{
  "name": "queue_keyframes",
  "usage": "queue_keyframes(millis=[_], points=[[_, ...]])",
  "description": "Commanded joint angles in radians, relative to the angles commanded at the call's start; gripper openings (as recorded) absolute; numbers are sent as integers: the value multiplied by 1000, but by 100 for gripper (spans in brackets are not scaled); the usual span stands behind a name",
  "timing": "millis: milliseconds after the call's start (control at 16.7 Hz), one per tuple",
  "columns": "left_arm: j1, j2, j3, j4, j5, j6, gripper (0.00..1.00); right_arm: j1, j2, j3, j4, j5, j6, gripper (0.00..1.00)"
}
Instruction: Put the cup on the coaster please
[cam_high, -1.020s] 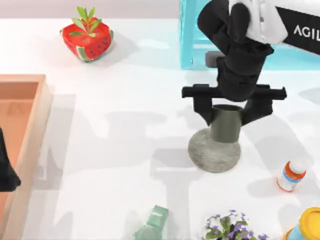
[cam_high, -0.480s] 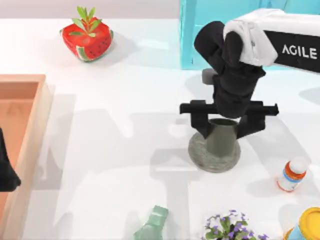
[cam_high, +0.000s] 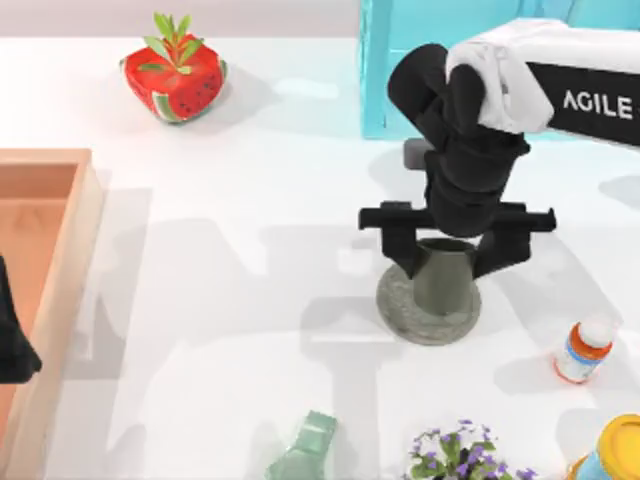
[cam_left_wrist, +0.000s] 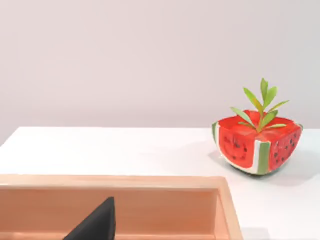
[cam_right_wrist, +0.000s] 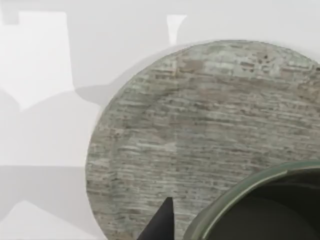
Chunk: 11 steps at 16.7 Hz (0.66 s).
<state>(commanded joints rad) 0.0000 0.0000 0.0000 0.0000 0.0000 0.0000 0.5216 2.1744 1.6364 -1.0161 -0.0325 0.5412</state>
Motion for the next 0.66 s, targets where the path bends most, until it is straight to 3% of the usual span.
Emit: queue_keyframes(millis=[300, 660], points=[[0, 0, 0, 0, 0, 0, 100, 0, 0, 0, 0, 0, 0, 98], [0, 0, 0, 0, 0, 0, 100, 0, 0, 0, 0, 0, 0, 100]])
